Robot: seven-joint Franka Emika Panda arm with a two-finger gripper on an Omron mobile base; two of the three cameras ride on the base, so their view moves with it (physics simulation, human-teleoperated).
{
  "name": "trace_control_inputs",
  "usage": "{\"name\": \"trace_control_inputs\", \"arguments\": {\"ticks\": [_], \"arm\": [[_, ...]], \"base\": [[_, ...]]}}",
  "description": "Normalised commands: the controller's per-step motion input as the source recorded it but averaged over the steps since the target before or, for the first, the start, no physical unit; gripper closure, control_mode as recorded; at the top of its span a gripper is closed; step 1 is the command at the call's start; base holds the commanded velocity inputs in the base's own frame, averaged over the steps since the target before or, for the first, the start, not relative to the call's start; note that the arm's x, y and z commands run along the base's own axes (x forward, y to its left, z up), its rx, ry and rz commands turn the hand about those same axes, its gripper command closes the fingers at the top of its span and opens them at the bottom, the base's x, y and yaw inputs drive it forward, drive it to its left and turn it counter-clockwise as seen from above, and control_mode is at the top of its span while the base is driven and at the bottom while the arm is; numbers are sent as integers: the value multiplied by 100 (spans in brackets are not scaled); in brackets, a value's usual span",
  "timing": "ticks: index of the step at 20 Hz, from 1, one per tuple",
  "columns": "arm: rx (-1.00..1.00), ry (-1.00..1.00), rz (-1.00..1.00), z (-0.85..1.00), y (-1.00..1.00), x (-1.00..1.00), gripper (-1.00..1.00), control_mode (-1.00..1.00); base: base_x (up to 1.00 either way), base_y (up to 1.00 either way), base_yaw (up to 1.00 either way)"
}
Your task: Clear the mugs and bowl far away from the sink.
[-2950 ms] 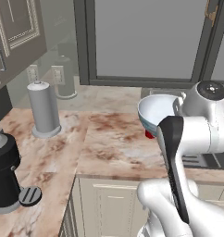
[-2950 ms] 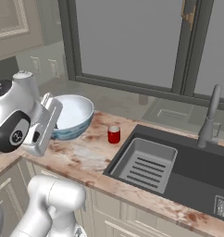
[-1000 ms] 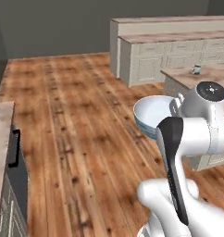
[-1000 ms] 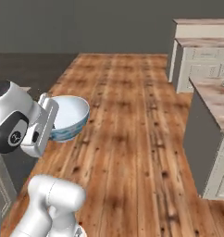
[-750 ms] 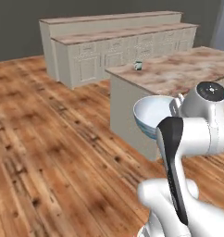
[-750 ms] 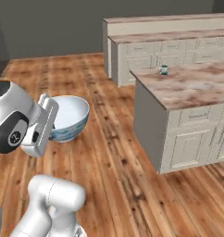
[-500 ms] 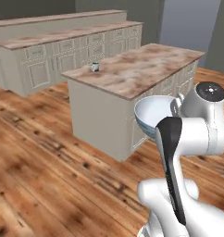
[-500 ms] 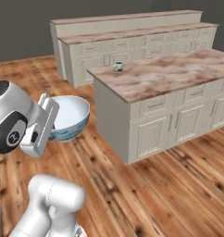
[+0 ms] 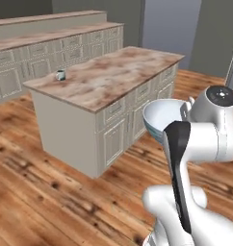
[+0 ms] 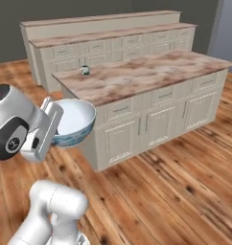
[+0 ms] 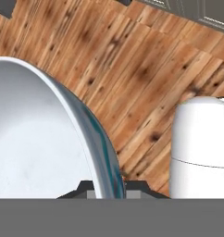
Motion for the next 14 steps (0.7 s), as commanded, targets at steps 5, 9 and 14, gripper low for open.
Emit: {"name": "trace_control_inputs", "arguments": {"ticks": [5,9,14], "arm": [[0,0,0,0,0,0,100,100],[0,0,0,0,0,0,100,100],[0,0,0,0,0,0,100,100]], "base": [[99,-91,1],[100,-1,0],[100,-1,3]]}}
